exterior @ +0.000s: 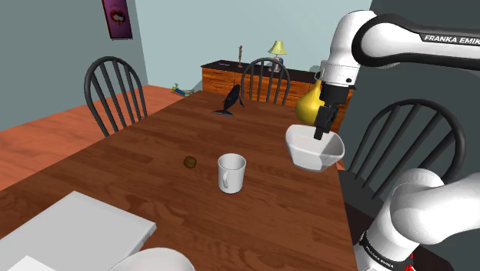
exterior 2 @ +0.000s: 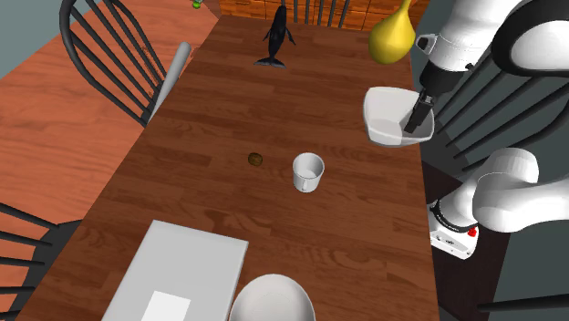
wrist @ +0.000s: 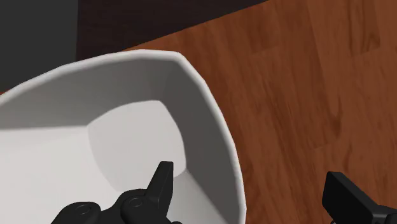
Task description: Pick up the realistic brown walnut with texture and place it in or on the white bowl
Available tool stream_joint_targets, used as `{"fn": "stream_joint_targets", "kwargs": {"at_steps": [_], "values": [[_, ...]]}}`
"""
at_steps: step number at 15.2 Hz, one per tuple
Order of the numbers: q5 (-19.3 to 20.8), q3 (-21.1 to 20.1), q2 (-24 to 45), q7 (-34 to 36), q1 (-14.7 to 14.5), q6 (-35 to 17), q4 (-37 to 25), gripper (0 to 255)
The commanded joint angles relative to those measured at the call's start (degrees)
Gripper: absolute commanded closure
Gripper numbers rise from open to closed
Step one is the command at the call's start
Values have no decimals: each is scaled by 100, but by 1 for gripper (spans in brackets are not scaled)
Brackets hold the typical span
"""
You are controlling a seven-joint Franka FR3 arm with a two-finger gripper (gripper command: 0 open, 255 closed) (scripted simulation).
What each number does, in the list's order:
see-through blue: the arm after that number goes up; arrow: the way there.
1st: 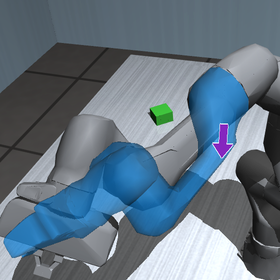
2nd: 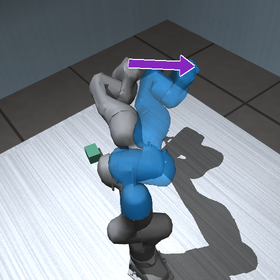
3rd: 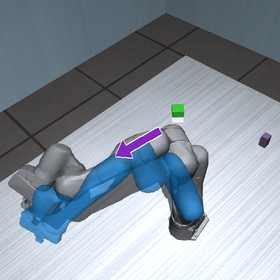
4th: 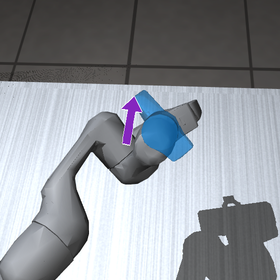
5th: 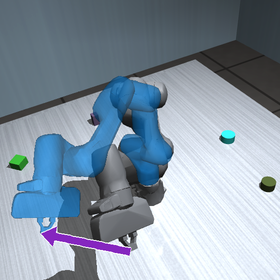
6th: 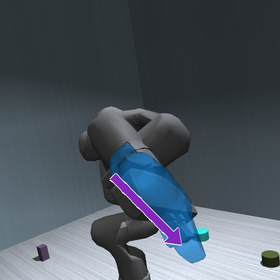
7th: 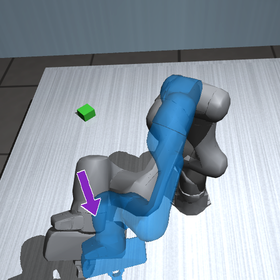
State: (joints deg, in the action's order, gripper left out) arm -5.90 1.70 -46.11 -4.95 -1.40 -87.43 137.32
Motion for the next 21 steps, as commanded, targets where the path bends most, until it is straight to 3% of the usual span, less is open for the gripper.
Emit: {"fn": "stream_joint_targets", "kwargs": {"at_steps": [1,12,21], "values": [[0,0,0,0,0,0,0,0],[-400,-969,1795,940,-277,-1537,-609,0],[-131,-1624,3573,1815,-387,-2392,-1776,0]]}}
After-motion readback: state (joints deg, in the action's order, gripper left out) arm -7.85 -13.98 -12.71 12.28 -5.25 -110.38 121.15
